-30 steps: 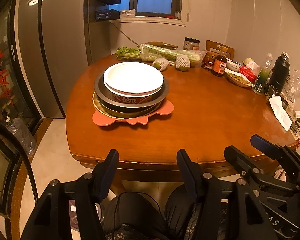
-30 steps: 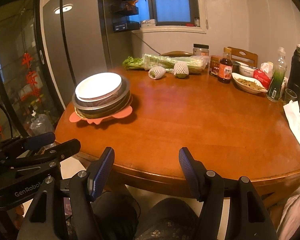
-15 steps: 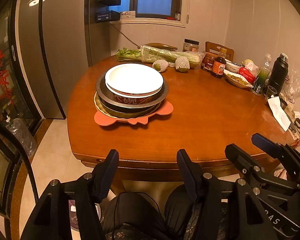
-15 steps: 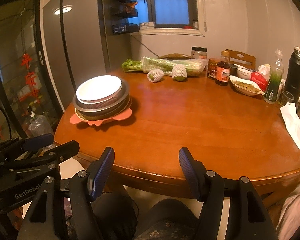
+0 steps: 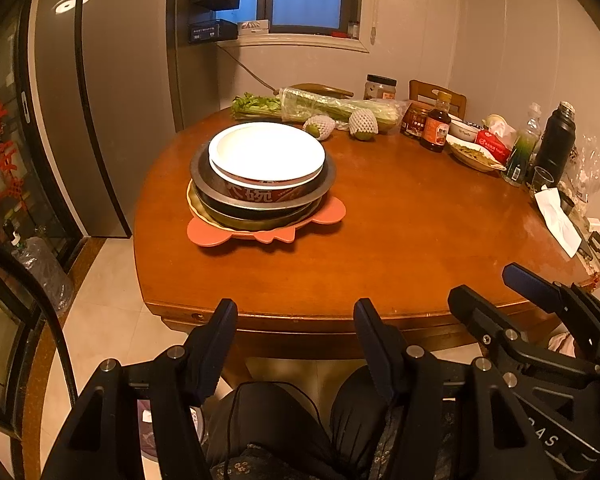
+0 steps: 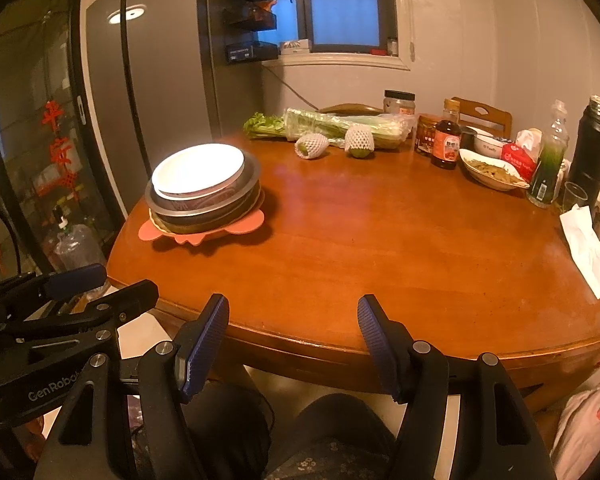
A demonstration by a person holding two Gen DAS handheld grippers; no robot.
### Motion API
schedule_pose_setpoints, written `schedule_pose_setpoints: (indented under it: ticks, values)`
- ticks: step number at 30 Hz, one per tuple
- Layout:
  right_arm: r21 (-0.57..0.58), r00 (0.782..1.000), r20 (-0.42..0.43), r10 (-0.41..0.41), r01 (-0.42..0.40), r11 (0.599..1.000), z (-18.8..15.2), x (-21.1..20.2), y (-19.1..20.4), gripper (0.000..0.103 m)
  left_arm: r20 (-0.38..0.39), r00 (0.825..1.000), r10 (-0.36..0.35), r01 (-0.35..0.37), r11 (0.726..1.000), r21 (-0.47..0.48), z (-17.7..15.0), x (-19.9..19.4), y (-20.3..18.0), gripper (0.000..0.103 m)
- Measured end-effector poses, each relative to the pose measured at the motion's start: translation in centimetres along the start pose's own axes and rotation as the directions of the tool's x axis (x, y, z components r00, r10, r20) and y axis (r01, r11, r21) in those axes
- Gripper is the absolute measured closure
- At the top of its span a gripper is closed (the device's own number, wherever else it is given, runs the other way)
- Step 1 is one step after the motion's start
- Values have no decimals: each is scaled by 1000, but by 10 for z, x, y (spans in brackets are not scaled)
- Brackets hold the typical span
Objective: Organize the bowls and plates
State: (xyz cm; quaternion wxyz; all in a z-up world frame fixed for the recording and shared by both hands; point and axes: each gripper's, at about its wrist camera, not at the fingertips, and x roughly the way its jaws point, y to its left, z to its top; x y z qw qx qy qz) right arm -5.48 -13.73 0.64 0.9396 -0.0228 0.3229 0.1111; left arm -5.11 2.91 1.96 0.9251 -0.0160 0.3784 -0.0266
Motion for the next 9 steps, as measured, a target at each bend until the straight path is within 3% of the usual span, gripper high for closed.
schedule_pose_setpoints:
  ticks: [9]
  values:
    - [17,1000,-8,-7,7,1000,0,8,-8,34,-10,1000,6,-6,1000,-19,-1,7,12,43]
